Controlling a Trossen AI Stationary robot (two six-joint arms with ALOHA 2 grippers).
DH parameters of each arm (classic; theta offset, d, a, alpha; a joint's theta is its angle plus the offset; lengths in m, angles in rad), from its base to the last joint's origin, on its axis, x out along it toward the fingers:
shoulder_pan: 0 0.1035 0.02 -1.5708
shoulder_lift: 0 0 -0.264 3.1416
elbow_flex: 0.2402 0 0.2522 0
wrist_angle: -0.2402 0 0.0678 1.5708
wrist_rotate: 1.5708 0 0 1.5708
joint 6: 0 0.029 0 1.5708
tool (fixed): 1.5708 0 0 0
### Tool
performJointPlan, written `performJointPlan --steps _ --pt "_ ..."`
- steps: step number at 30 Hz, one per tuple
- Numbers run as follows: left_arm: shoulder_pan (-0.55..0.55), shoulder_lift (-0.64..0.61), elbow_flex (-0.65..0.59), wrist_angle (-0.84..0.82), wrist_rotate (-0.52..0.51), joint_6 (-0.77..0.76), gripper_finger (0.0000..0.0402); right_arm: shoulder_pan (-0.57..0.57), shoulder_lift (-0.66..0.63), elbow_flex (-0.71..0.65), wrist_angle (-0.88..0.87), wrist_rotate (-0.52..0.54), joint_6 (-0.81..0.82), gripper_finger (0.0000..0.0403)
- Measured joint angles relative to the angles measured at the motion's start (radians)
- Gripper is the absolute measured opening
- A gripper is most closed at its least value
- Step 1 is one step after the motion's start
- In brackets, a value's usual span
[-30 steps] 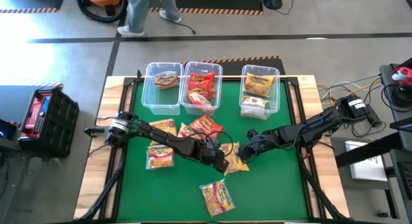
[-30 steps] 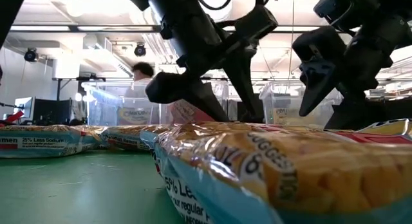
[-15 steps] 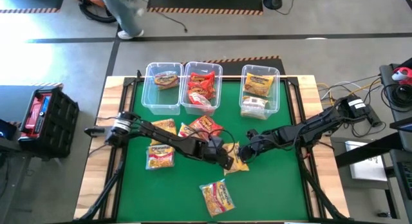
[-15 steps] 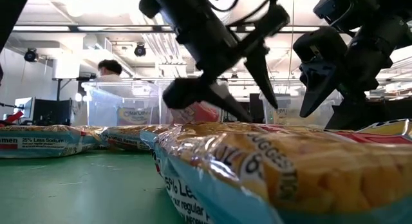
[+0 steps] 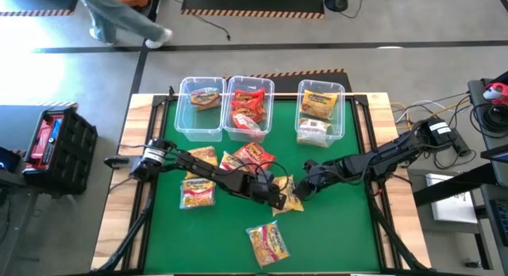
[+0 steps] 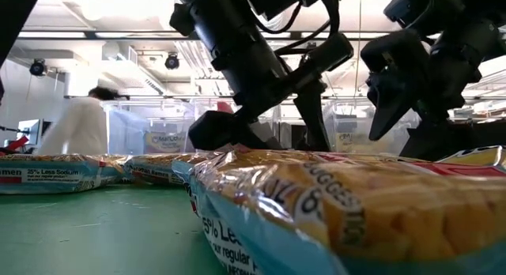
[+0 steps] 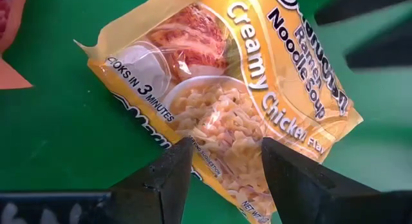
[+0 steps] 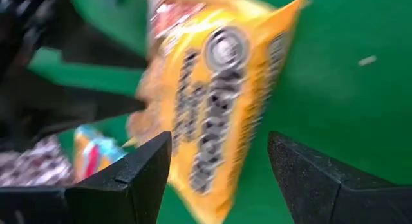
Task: Sort Maruchan noodles
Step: Put the bottom yellow noodle pack into the top right transparent bin
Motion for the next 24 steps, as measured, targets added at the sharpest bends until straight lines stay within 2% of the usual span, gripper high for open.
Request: performJointPlan --steps 4,18,24 --pt "0.000 0.000 0.000 0.001 0.002 -0.001 0.0170 -0.006 0.000 0.000 0.044 -0.074 -0.011 0.0247" --pt "-0.002 0.016 -0.005 -0.012 0.016 -0.029 0.0170 -0.046 -0.001 -0.001 0.015 -0.105 -0.012 0.0288" --pt "-0.008 0.005 -0.005 -0.092 0.032 -0.018 0.0170 -0.046 -0.001 -0.001 -0.005 -0.174 -0.013 0.0286"
